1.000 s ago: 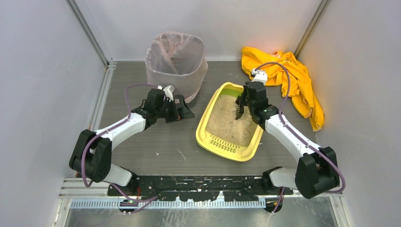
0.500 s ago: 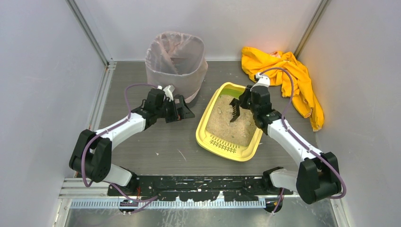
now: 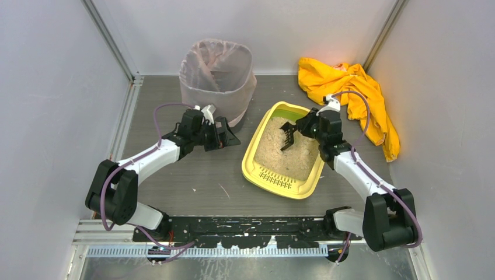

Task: Clean the litter box

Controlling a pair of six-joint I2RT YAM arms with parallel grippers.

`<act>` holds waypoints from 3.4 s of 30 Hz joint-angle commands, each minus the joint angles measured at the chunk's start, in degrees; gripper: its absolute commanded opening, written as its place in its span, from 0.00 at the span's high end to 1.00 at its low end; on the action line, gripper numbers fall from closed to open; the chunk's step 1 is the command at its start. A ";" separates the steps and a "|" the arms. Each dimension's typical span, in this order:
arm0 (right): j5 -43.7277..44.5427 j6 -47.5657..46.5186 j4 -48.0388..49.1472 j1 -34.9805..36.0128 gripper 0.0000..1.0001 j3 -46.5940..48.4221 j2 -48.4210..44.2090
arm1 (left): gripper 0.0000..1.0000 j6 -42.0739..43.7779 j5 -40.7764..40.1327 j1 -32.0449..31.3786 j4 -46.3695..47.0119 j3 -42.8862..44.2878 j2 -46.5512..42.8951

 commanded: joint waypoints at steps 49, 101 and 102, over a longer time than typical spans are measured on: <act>-42.63 41.91 39.11 -33.23 0.99 -18.23 -9.53 | 0.05 -1.06 2.37 -0.69 4.81 0.69 -1.51; -44.05 47.68 33.10 -39.09 0.99 -13.17 -16.33 | 0.05 -1.47 2.77 -1.43 5.22 1.16 -0.17; -43.80 47.31 31.45 -39.02 0.99 -11.75 -16.27 | 0.04 -1.57 2.93 -1.44 5.34 1.13 0.10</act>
